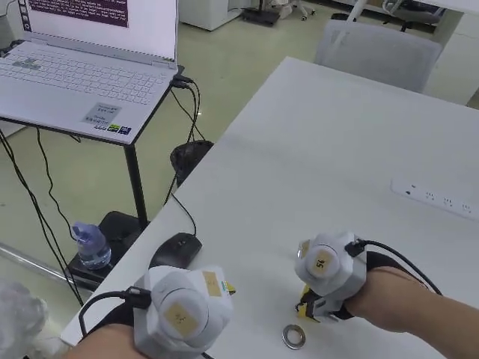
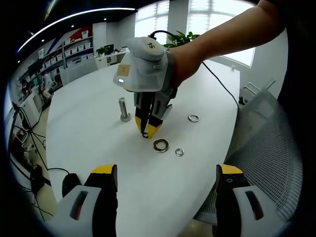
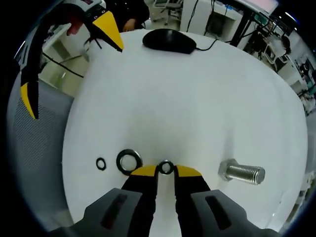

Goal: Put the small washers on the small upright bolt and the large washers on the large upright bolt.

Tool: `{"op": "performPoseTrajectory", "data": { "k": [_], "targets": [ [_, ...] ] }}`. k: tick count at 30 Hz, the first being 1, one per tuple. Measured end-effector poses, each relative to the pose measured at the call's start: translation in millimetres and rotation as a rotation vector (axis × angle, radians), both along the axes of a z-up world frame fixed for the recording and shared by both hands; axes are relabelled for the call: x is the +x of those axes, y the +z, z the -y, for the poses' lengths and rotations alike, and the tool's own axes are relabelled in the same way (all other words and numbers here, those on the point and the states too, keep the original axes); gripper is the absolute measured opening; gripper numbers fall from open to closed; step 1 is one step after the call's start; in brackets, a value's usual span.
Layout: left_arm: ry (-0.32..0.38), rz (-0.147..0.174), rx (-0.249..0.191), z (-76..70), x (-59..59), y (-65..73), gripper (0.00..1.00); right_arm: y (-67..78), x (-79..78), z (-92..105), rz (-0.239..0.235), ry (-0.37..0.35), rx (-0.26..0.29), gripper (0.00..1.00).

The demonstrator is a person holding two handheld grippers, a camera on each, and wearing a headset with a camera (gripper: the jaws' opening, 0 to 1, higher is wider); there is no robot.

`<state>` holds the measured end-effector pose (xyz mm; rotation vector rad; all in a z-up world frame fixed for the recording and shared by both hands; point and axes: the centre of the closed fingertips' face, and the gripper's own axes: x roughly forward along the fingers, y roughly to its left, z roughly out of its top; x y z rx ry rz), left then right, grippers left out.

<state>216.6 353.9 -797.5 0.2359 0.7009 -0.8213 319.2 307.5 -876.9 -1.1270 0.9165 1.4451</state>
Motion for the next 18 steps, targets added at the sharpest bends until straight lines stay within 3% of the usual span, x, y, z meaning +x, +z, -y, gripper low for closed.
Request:
{"op": "performPoseTrajectory", "data": {
  "k": [9,18],
  "targets": [
    [-0.003,0.004,0.000,0.4,1.3,3.5,0.81,1.4,2.0,0.5,-0.013,-0.067,0.020,0.13],
    [-0.005,0.004,0.005,-1.4,2.9,3.4,0.80,8.1,3.1,7.6,-0.017,-0.089,0.020,0.13]
  ]
}}
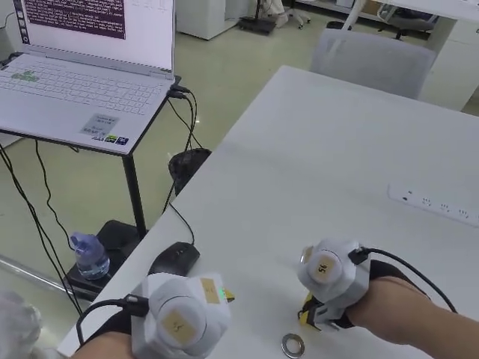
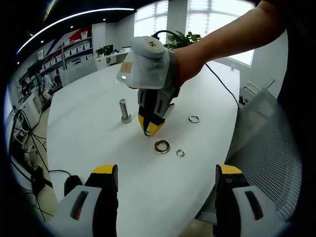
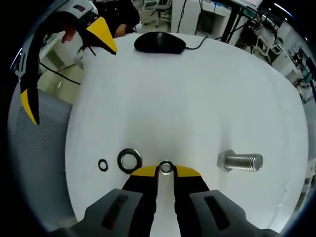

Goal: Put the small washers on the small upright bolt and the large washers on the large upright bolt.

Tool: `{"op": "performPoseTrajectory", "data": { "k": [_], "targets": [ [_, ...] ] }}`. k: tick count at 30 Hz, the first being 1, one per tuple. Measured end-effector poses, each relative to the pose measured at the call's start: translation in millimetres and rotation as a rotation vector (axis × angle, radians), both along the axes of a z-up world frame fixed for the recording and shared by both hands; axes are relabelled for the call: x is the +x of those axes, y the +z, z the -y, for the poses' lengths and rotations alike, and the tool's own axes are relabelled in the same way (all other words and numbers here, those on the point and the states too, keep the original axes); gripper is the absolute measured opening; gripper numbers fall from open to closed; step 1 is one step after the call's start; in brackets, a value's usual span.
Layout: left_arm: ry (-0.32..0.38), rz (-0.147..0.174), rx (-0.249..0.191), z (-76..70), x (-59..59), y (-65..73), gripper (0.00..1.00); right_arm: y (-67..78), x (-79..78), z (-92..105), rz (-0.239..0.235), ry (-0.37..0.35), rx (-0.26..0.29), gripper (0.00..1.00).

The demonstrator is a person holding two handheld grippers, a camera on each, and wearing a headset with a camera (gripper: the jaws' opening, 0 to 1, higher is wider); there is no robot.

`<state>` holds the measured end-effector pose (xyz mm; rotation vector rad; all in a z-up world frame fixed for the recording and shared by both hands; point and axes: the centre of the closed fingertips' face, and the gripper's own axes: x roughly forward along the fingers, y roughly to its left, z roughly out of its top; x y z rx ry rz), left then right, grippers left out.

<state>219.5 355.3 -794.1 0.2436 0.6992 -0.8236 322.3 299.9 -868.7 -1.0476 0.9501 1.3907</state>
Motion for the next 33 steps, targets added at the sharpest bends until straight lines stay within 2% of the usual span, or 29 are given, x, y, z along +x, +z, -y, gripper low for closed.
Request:
{"op": "performPoseTrajectory", "data": {
  "k": [11,19,26,33],
  "targets": [
    [-0.008,0.006,0.004,-0.9,4.2,-1.4,0.81,20.0,5.5,29.7,0.010,-0.076,0.002,0.13],
    [-0.021,0.013,0.013,-0.9,6.5,-0.9,0.83,35.6,8.0,60.6,0.022,-0.151,0.016,0.13],
    [-0.032,0.016,0.005,1.0,8.6,0.2,0.86,41.1,9.0,89.9,0.032,-0.208,0.014,0.13],
    [-0.030,0.021,0.003,1.8,12.0,0.1,0.89,44.8,17.5,117.7,0.042,-0.270,0.005,0.13]
  ]
}}
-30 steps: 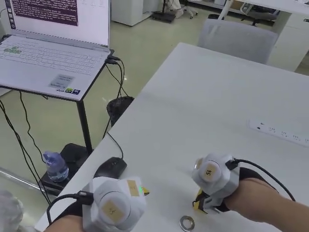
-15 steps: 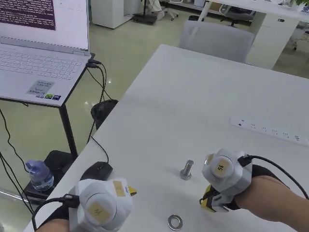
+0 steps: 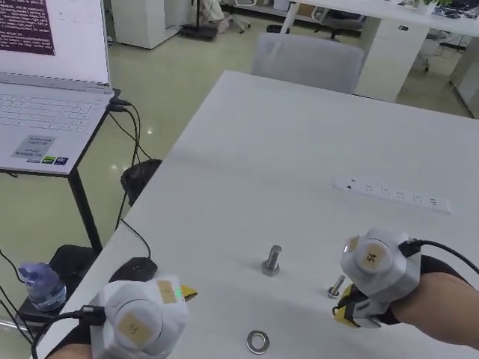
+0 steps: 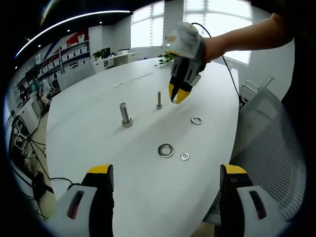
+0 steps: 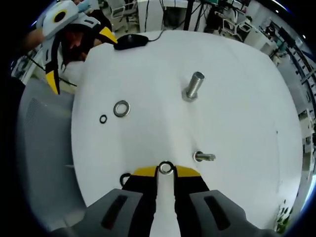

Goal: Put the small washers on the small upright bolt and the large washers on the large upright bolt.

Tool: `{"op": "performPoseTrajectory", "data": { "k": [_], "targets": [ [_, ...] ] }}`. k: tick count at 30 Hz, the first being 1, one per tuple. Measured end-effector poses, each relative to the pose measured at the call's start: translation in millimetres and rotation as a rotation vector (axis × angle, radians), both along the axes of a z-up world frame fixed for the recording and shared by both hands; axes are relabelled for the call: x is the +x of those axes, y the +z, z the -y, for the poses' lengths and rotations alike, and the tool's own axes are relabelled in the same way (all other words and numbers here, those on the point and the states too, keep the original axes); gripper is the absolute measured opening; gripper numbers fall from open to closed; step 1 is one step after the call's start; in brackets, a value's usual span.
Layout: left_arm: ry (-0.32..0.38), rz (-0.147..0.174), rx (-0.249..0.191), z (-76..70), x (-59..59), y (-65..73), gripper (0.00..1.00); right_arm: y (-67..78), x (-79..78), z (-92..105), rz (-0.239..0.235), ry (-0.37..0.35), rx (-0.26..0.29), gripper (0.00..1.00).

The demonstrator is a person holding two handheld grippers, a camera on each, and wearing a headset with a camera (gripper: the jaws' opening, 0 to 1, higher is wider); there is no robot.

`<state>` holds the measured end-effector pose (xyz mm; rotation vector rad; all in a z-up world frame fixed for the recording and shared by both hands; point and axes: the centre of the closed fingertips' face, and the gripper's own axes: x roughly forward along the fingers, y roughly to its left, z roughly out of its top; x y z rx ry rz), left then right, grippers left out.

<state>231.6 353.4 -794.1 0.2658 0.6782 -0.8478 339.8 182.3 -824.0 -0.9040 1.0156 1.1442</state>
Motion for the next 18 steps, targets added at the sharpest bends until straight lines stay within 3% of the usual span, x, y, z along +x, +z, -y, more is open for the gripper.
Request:
{"op": "performPoseTrajectory", "data": {
  "k": [9,18],
  "targets": [
    [-0.015,-0.002,0.020,2.3,1.9,-2.2,0.91,4.3,18.0,20.3,0.013,-0.030,-0.017,0.13],
    [-0.015,-0.016,0.027,-0.2,2.4,-5.2,0.91,13.4,38.0,15.5,0.027,-0.040,-0.003,0.13]
  ]
}}
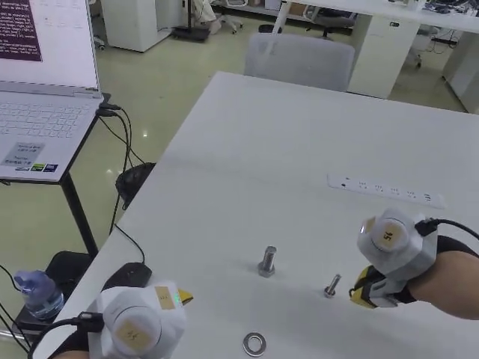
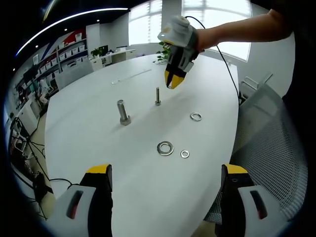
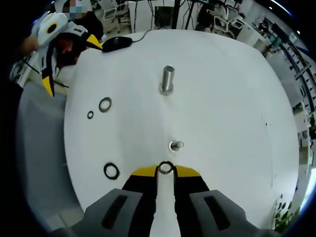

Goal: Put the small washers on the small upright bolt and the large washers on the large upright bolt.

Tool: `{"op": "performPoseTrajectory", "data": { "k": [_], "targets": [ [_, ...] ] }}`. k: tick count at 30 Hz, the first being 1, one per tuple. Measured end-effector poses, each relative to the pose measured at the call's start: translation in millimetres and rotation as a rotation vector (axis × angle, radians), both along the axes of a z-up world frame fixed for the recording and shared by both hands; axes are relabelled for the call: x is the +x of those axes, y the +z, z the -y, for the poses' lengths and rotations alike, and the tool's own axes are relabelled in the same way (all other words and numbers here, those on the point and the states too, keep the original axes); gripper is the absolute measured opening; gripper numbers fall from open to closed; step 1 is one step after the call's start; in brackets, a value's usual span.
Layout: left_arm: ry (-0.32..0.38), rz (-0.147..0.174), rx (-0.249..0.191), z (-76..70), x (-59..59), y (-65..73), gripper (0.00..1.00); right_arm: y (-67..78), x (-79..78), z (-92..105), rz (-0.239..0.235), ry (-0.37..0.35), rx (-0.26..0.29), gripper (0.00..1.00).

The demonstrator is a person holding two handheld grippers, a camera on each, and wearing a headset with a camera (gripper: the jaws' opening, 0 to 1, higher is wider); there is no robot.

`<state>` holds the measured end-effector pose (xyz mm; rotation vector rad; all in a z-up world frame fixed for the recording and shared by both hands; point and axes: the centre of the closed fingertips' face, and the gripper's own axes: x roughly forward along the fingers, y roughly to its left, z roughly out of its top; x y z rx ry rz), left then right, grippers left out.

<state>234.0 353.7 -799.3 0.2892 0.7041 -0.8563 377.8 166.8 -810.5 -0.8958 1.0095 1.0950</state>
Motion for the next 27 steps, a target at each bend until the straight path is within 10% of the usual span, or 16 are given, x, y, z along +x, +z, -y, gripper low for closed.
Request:
{"op": "performPoseTrajectory", "data": {
  "k": [27],
  "targets": [
    [0.012,0.001,-0.035,3.2,2.5,-0.2,0.99,-3.3,21.7,-23.4,-0.009,0.013,0.011,0.13]
  ]
}}
